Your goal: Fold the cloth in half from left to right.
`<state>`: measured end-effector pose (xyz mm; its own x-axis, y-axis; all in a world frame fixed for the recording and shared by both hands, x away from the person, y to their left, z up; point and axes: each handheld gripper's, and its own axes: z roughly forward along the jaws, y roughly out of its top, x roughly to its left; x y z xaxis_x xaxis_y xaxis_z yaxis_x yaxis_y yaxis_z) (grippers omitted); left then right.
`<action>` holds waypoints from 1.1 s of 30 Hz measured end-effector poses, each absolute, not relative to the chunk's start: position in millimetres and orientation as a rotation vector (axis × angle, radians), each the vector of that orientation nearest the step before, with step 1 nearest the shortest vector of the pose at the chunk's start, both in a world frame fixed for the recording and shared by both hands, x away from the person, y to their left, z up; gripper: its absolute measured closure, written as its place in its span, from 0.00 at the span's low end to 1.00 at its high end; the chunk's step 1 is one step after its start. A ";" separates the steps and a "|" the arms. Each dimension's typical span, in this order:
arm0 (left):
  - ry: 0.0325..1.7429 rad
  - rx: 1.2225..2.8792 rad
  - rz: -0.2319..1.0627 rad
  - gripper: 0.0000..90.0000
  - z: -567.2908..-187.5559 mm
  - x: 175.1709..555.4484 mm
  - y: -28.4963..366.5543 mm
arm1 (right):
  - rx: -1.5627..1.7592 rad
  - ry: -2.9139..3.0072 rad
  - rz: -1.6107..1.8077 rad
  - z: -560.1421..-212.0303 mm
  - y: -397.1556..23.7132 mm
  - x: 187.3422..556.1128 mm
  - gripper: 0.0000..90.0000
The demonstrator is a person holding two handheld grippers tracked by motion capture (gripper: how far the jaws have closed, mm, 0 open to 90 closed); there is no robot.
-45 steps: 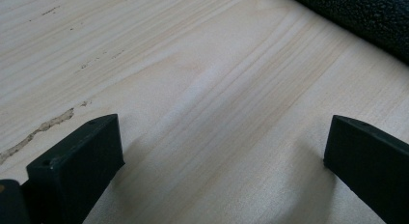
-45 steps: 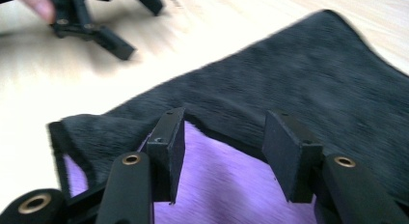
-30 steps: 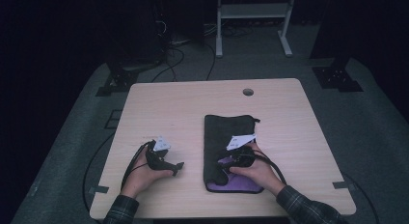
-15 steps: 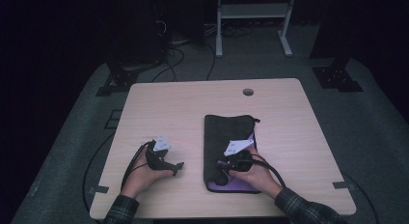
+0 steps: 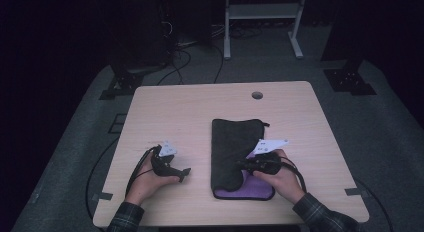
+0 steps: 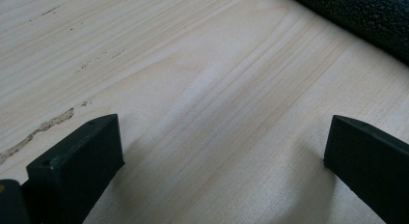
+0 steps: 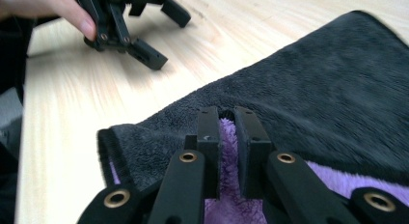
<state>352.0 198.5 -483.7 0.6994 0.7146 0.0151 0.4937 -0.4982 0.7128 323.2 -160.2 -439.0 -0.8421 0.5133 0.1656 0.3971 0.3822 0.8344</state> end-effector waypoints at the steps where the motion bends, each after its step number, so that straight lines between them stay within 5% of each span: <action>1: 0.917 2.201 0.404 0.00 -483.7 352.0 198.5 | 0.849 2.503 1.484 -437.6 -164.9 320.7 0.91; 27: 0.921 2.196 0.407 0.00 -483.8 351.8 198.2 | 0.899 2.579 1.111 -464.0 -231.5 272.5 0.77; 33: 0.921 2.196 0.408 0.00 -483.9 351.8 198.2 | 0.955 2.528 1.162 -460.9 -251.3 265.6 0.64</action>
<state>351.8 198.2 -483.9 0.6963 0.7176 0.0153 0.4934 -0.4941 0.7159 265.6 -251.3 -460.9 -0.7714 0.6308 0.0839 0.4744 0.4821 0.7366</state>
